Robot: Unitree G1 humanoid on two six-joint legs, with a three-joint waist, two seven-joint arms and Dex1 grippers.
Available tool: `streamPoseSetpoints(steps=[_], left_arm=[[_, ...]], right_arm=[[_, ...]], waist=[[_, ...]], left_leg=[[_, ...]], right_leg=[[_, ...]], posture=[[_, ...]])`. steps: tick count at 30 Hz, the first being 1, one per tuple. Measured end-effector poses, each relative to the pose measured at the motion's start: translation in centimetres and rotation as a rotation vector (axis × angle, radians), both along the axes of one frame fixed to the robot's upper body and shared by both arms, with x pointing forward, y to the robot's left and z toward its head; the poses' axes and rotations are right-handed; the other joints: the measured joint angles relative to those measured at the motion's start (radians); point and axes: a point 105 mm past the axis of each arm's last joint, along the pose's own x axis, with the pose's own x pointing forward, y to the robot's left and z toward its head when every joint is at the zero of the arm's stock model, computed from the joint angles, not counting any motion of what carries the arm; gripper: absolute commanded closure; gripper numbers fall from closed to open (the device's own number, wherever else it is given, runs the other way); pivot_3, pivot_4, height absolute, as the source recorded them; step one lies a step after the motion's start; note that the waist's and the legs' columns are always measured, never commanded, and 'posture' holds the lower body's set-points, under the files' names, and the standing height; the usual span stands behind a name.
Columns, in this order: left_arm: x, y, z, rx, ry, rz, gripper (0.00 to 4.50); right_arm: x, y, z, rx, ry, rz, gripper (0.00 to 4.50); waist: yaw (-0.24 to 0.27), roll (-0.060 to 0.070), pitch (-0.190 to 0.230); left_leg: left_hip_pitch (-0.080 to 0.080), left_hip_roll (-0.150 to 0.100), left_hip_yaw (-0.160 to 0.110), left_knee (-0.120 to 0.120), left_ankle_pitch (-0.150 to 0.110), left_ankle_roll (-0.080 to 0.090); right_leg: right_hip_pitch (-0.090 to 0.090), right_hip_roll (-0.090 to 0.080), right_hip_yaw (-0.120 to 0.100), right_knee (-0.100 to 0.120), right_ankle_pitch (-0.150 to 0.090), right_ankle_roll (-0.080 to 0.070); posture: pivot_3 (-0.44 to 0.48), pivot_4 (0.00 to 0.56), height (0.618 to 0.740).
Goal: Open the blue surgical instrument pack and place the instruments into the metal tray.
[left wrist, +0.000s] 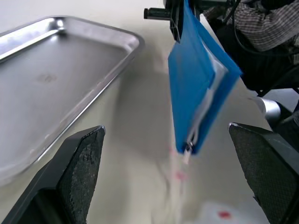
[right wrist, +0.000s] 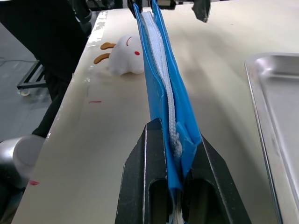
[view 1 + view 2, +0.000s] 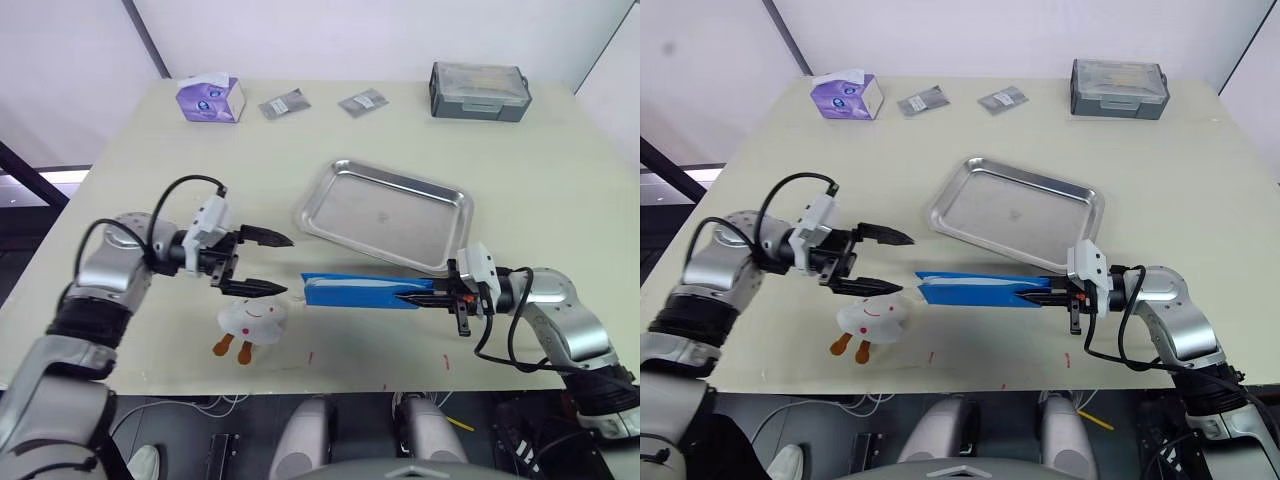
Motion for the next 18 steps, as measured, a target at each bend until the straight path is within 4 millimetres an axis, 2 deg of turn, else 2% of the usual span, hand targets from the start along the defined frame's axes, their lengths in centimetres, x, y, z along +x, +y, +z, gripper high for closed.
streamPoseSetpoints(steps=[10, 17, 18], left_arm=[[0.7, -2.5, -0.5, -0.028, -0.022, -0.043, 0.03], [0.7, -2.7, -0.8, -0.016, -0.016, -0.047, 0.03], [0.7, -2.7, -0.8, -0.015, -0.014, -0.048, 0.55]], right_arm=[[0.0, -0.1, 0.0, -0.003, 0.001, -0.003, 4.50], [0.0, -0.1, 0.0, -0.004, 0.001, -0.003, 4.50], [0.0, -0.1, -0.1, -0.005, 0.001, -0.004, 4.50]], waist=[[-0.001, 0.000, 0.000], [-0.001, 0.000, 0.000], [-0.001, 0.000, 0.000]], left_leg=[[0.000, 0.000, 0.000, 0.000, 0.001, -0.002], [0.000, 0.000, 0.000, 0.000, 0.002, -0.003], [0.000, 0.000, 0.000, 0.000, 0.002, -0.003]], right_leg=[[0.000, 0.000, 0.000, 0.000, 0.000, 0.000], [0.000, 0.000, 0.000, 0.000, 0.000, 0.000], [0.000, 0.000, 0.000, 0.000, 0.000, 0.000]], posture=[[0.000, 0.150, 0.734], [0.000, 0.150, 0.734], [0.000, 0.150, 0.734]])
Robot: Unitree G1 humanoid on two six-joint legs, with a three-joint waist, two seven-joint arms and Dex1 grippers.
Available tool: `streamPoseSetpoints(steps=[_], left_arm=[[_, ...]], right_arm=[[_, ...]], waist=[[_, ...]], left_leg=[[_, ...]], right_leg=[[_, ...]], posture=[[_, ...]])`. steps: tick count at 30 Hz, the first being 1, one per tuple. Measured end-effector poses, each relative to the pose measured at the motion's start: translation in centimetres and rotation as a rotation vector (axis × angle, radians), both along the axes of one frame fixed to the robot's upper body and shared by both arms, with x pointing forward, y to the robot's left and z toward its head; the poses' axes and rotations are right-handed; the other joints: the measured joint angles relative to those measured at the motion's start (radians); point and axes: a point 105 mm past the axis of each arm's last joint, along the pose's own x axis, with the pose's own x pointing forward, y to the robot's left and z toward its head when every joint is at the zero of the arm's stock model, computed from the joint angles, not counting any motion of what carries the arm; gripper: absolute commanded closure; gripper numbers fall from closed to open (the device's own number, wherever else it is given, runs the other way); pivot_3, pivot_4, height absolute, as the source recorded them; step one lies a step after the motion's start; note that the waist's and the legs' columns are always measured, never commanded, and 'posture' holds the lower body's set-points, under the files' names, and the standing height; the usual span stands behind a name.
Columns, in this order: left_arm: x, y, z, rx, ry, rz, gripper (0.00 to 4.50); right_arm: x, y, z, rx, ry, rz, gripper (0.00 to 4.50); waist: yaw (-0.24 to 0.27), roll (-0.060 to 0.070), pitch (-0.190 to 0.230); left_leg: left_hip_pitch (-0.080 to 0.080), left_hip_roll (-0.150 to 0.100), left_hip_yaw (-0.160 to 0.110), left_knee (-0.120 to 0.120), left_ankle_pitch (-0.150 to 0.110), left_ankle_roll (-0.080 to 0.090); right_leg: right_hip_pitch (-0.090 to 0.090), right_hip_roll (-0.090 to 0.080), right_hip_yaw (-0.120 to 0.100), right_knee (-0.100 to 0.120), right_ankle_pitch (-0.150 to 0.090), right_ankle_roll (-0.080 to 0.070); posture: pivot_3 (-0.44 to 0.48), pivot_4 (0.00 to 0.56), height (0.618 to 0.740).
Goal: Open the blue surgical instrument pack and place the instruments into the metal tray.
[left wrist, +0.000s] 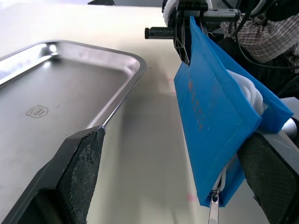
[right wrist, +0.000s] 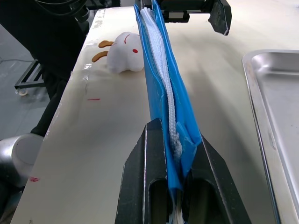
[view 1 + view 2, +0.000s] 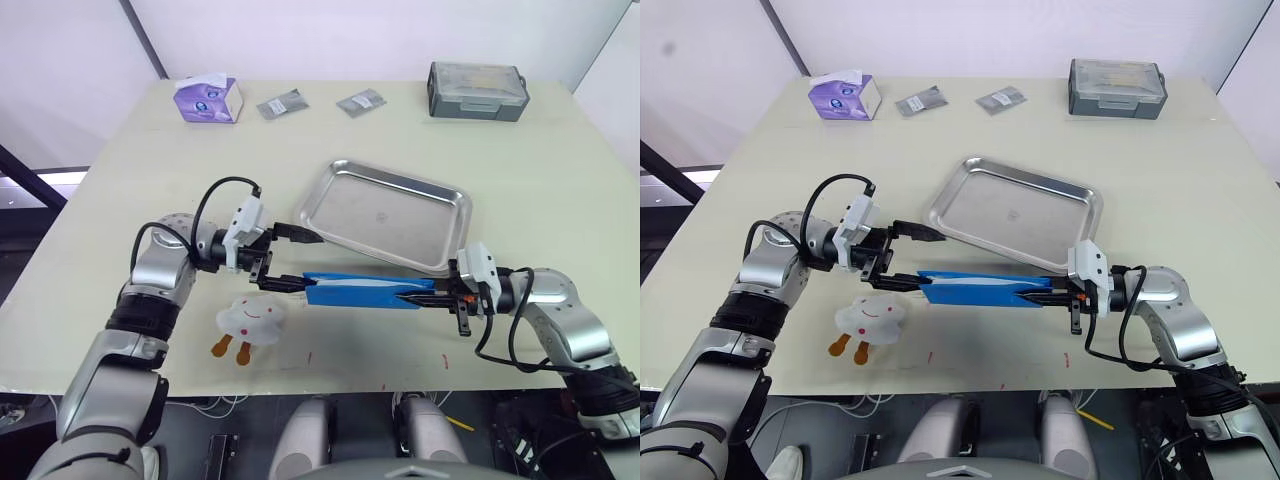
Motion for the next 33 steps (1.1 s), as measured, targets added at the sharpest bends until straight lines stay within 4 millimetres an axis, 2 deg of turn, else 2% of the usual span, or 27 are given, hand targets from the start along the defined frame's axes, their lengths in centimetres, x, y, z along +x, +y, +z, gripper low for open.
streamPoseSetpoints(steps=[2, 6, 7, 9, 10, 20, 23, 27, 29, 30, 31, 33], left_arm=[[0.0, -0.1, 0.0, -0.001, 0.001, -0.001, 1.14], [-0.1, -0.3, -0.3, -0.006, 0.009, -0.007, 3.11], [-0.2, -0.3, -0.4, -0.006, 0.014, -0.009, 3.38], [-0.3, -0.4, -0.6, -0.006, 0.021, -0.013, 4.26], [-0.4, -0.4, -0.7, -0.007, 0.023, -0.015, 4.39], [-1.1, -0.5, -2.2, -0.017, 0.075, -0.016, 4.39], [-1.3, -0.7, -2.7, -0.016, 0.084, -0.019, 4.50], [-1.3, -0.8, -2.9, -0.011, 0.080, -0.018, 4.50], [-1.2, -0.8, -3.0, -0.010, 0.075, -0.018, 4.50], [-1.2, -0.8, -3.0, -0.010, 0.074, -0.018, 4.50], [-1.2, -0.8, -3.0, -0.010, 0.073, -0.019, 4.50], [-1.2, -0.8, -3.0, -0.011, 0.072, -0.018, 4.50]], right_arm=[[0.0, 0.0, 0.0, -0.001, 0.000, -0.002, 4.50], [0.1, -0.1, -0.1, -0.004, 0.000, -0.012, 4.50], [0.2, -0.1, -0.1, -0.006, 0.000, -0.014, 4.50], [0.3, -0.1, -0.2, -0.011, -0.002, -0.022, 4.50], [0.3, -0.1, -0.2, -0.014, -0.004, -0.029, 4.50], [0.3, -0.4, -0.7, -0.054, 0.007, -0.054, 4.50], [0.2, -0.6, -0.9, -0.065, 0.022, -0.071, 3.49], [0.0, -1.0, -0.4, -0.078, 0.009, -0.088, 1.72], [-0.4, -1.2, -0.1, -0.061, 0.022, -0.092, 0.69], [-0.6, -1.3, 0.0, -0.059, 0.028, -0.091, 0.34], [-0.8, -1.4, 0.0, -0.058, 0.035, -0.090, 0.08], [-1.4, -2.0, 0.3, -0.063, 0.042, -0.101, 0.08]], waist=[[0.000, 0.000, 0.000], [0.000, 0.000, 0.000], [0.000, 0.000, 0.000], [0.000, 0.000, 0.000], [0.000, 0.000, 0.000], [0.001, 0.000, 0.000], [0.001, 0.000, 0.000], [0.002, 0.000, 0.000], [0.002, 0.000, 0.000], [0.002, 0.000, 0.000], [0.002, 0.000, 0.000], [0.003, 0.000, 0.000]], left_leg=[[0.000, 0.000, 0.000, 0.000, 0.000, 0.000], [0.000, 0.000, 0.000, 0.000, 0.000, 0.000], [0.000, 0.000, 0.000, 0.000, 0.000, 0.000], [0.000, 0.000, 0.000, 0.000, 0.000, 0.000], [0.000, 0.000, 0.000, 0.000, 0.000, 0.000], [0.000, 0.000, 0.000, 0.000, 0.000, 0.000], [0.000, 0.000, 0.000, 0.000, 0.000, 0.000], [0.000, 0.000, 0.000, 0.000, -0.001, 0.001], [0.000, 0.000, 0.000, 0.000, -0.001, 0.002], [0.000, 0.000, 0.000, 0.000, -0.001, 0.003], [0.000, 0.000, 0.000, 0.000, -0.002, 0.003], [0.000, 0.000, 0.000, 0.000, -0.002, 0.003]], right_leg=[[0.000, 0.000, 0.000, 0.000, 0.000, 0.000], [0.000, 0.000, 0.000, 0.000, 0.000, 0.000], [0.000, 0.000, 0.000, 0.000, 0.000, 0.000], [0.000, 0.000, 0.000, 0.000, 0.000, 0.000], [0.000, 0.000, 0.000, 0.000, 0.000, 0.000], [0.000, 0.000, 0.000, 0.000, 0.000, 0.000], [0.000, 0.000, 0.000, 0.000, 0.000, 0.000], [0.000, 0.000, 0.000, 0.000, 0.000, 0.000], [0.000, 0.000, 0.000, 0.000, 0.000, 0.000], [0.000, 0.000, 0.000, 0.000, 0.000, 0.000], [0.000, 0.000, 0.000, 0.000, 0.000, 0.000], [0.000, -0.001, 0.000, 0.000, 0.000, 0.000]], posture=[[0.000, 0.150, 0.734], [0.000, 0.150, 0.734], [0.000, 0.150, 0.734], [0.000, 0.150, 0.734], [0.000, 0.150, 0.734], [0.000, 0.150, 0.734], [0.000, 0.150, 0.734], [0.000, 0.150, 0.734], [0.000, 0.150, 0.734], [0.000, 0.150, 0.734], [0.000, 0.150, 0.734], [0.000, 0.150, 0.734]])
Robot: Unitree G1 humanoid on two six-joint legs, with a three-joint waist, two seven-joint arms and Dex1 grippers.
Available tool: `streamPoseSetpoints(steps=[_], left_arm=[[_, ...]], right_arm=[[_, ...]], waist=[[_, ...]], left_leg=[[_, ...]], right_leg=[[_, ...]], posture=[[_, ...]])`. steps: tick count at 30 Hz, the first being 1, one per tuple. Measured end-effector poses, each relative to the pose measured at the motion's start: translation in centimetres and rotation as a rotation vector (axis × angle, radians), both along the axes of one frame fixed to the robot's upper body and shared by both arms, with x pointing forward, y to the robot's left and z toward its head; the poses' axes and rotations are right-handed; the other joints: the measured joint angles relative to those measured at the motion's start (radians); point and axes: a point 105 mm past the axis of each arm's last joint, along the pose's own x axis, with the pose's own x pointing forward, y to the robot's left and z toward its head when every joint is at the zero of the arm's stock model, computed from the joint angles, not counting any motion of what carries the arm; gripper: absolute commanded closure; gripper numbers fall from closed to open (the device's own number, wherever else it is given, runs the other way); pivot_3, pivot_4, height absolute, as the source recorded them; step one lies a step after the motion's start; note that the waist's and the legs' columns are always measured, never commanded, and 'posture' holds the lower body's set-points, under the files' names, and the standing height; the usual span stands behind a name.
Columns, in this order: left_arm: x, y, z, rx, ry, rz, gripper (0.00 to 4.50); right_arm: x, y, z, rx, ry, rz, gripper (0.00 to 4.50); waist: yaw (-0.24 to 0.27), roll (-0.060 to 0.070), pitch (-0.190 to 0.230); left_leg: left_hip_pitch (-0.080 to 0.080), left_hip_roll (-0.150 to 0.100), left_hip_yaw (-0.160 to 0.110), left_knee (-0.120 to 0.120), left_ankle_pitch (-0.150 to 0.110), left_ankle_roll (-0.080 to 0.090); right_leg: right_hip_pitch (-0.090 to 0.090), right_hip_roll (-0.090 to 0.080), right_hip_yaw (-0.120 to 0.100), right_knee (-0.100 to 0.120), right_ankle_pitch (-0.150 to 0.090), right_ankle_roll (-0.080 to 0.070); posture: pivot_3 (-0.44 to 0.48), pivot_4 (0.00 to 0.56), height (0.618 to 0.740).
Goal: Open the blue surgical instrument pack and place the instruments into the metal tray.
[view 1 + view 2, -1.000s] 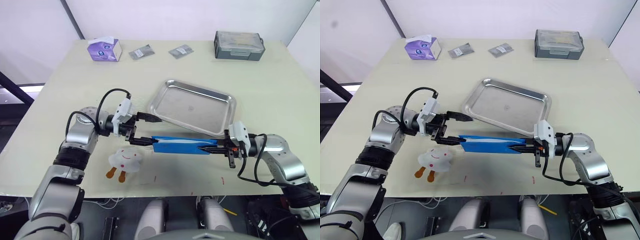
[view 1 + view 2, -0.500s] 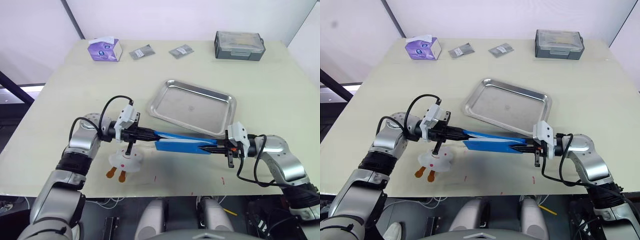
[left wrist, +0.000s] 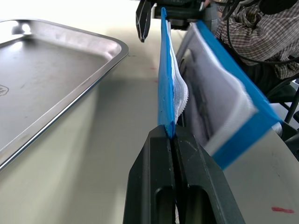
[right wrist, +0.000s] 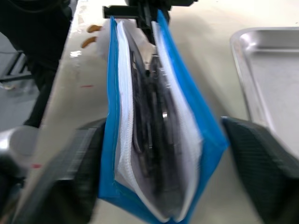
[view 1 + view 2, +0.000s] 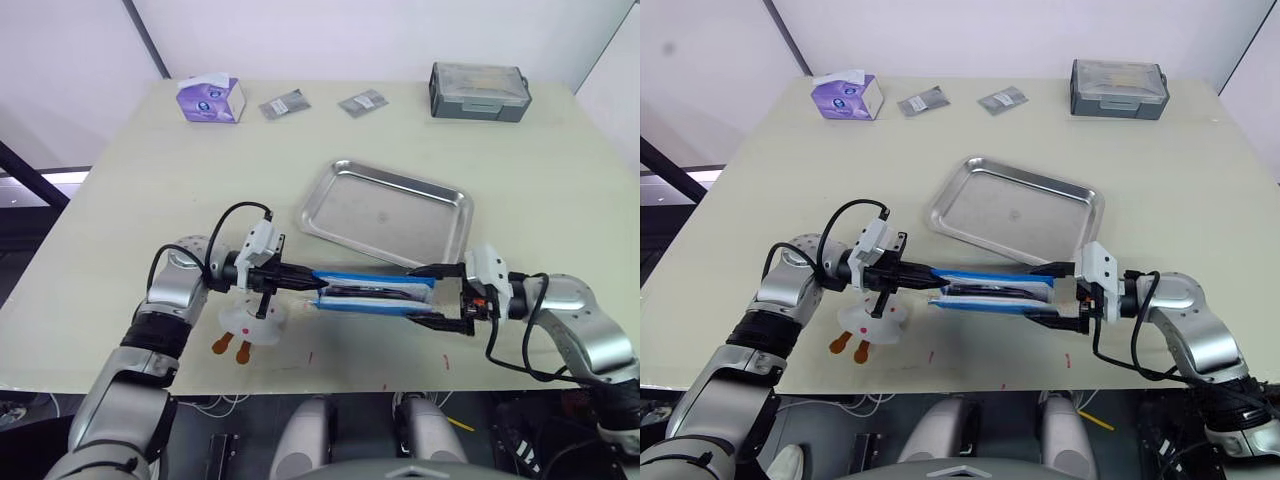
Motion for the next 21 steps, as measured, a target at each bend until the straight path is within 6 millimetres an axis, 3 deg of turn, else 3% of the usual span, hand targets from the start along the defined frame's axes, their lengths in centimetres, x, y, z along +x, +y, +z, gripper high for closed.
streamPoseSetpoints(steps=[9, 12, 14, 17, 18, 21], left_arm=[[0.1, 0.0, 0.0, -0.004, -0.003, 0.006, 4.50], [0.1, 0.1, 0.0, -0.001, -0.005, 0.011, 4.50], [0.2, 0.0, 0.0, -0.002, -0.006, 0.011, 4.50], [0.2, 0.0, -0.1, -0.002, -0.007, 0.010, 4.50], [0.2, 0.0, -0.1, 0.001, -0.008, 0.012, 4.50], [0.2, 0.0, -0.1, 0.001, -0.009, 0.013, 4.50]], right_arm=[[-1.4, -2.0, 4.0, 0.134, 0.132, -0.035, 0.08], [-1.3, -1.9, 5.8, 0.224, 0.152, -0.043, 0.79], [-1.2, -1.3, 6.3, 0.252, 0.151, -0.047, 1.71], [-1.4, -0.6, 5.9, 0.262, 0.169, -0.039, 2.76], [-1.6, -0.1, 5.0, 0.250, 0.195, -0.032, 3.45], [-1.7, 0.3, 4.0, 0.224, 0.213, -0.034, 4.48]], waist=[[0.001, 0.000, 0.000], [0.000, 0.000, 0.000], [0.000, 0.000, 0.000], [0.000, 0.000, 0.000], [0.000, 0.000, 0.000], [0.000, 0.000, 0.000]], left_leg=[[0.000, 0.001, 0.000, 0.000, 0.000, 0.001], [0.000, 0.001, -0.001, 0.000, 0.000, 0.001], [0.000, 0.001, -0.001, 0.000, 0.000, 0.001], [0.000, 0.001, 0.000, 0.000, 0.000, 0.001], [0.000, 0.000, 0.000, 0.000, 0.000, 0.001], [0.000, 0.000, 0.000, 0.000, 0.000, 0.001]], right_leg=[[0.000, 0.000, 0.000, 0.000, 0.000, 0.000], [0.000, 0.000, 0.000, 0.000, 0.000, 0.000], [0.000, 0.000, 0.000, 0.000, 0.000, 0.000], [0.000, 0.000, 0.000, 0.000, 0.000, 0.000], [0.000, 0.000, 0.000, 0.000, 0.000, 0.000], [0.000, 0.000, 0.000, 0.000, 0.000, 0.000]], posture=[[0.000, 0.150, 0.734], [0.000, 0.150, 0.734], [0.000, 0.150, 0.734], [0.000, 0.150, 0.734], [0.000, 0.150, 0.734], [0.000, 0.150, 0.734]])
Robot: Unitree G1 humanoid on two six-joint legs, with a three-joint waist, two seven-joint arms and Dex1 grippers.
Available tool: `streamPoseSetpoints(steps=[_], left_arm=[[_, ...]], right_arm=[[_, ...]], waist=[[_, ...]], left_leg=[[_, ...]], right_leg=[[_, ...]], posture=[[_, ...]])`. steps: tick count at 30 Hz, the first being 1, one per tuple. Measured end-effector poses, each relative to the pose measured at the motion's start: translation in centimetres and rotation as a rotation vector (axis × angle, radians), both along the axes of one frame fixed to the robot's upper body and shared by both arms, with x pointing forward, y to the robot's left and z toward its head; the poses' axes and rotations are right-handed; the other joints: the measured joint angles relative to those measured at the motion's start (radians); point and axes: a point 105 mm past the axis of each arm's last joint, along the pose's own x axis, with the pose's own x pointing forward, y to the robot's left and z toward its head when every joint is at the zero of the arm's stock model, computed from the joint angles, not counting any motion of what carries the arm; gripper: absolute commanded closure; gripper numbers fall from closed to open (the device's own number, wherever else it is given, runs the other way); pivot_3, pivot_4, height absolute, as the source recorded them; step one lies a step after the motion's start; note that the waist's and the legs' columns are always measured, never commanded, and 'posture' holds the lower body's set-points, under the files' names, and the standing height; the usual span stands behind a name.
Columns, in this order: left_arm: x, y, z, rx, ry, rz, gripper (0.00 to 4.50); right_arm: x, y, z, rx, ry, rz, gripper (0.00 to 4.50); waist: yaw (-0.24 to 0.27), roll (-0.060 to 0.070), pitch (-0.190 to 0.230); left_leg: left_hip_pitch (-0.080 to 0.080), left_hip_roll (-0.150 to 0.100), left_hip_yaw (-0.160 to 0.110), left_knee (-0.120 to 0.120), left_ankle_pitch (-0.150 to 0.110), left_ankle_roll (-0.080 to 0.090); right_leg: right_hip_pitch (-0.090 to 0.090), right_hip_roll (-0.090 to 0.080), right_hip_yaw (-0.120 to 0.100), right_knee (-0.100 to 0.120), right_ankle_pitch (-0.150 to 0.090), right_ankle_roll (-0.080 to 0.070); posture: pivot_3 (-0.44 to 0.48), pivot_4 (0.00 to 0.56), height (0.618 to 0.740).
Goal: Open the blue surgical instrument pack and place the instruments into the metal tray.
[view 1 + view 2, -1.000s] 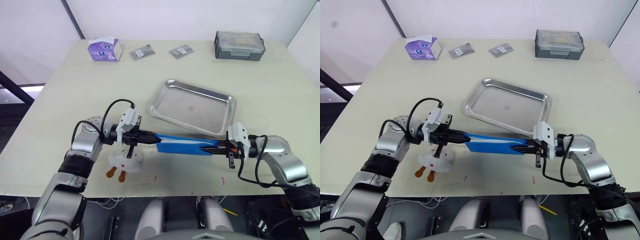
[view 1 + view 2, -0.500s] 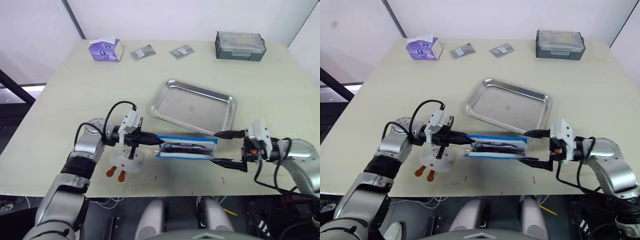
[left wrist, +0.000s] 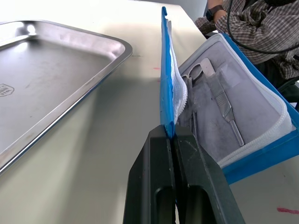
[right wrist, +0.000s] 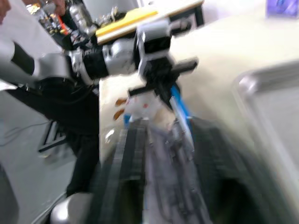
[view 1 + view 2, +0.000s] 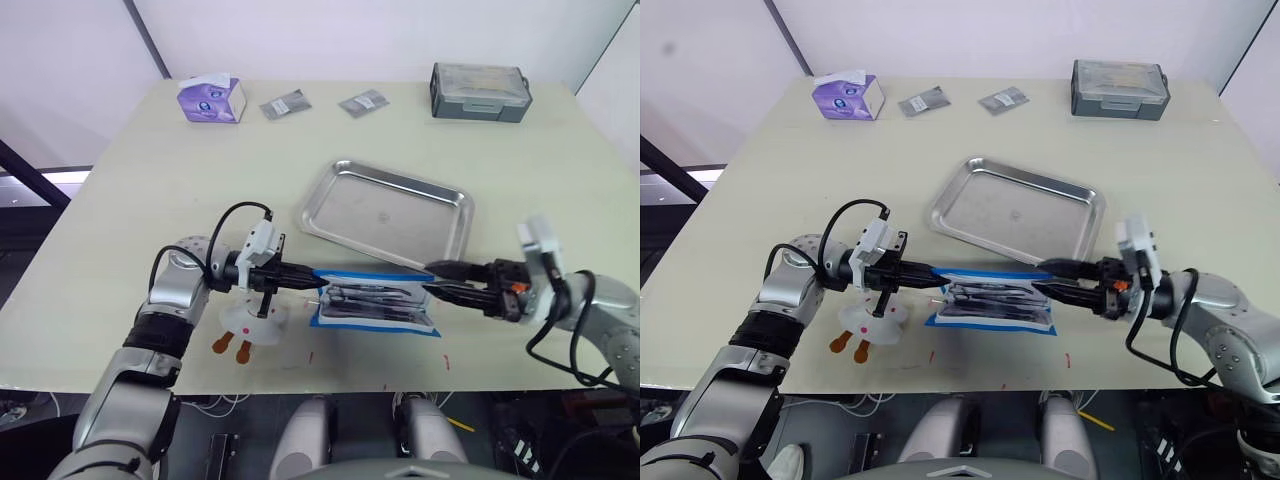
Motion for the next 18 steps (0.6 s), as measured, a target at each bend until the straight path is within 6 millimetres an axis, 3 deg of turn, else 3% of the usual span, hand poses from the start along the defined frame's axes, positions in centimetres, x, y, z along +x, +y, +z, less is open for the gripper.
streamPoseSetpoints(steps=[7, 18], left_arm=[[0.1, -0.1, 0.0, -0.002, -0.006, 0.005, 4.50], [1.4, -0.5, -0.3, 0.004, 0.010, 0.055, 4.50]], right_arm=[[-0.5, 1.0, -2.7, -0.068, 0.006, 0.014, 4.48], [-2.2, 0.0, -8.7, -0.222, 0.048, 0.032, 4.48]], waist=[[0.000, 0.000, 0.000], [0.002, 0.000, 0.000]], left_leg=[[0.000, 0.000, 0.000, 0.000, 0.000, 0.000], [0.000, -0.001, 0.000, 0.000, 0.000, 0.000]], right_leg=[[0.000, 0.000, 0.000, 0.000, 0.000, 0.000], [0.000, 0.000, 0.000, -0.001, 0.000, 0.000]], posture=[[0.000, 0.150, 0.734], [0.000, 0.150, 0.734]])
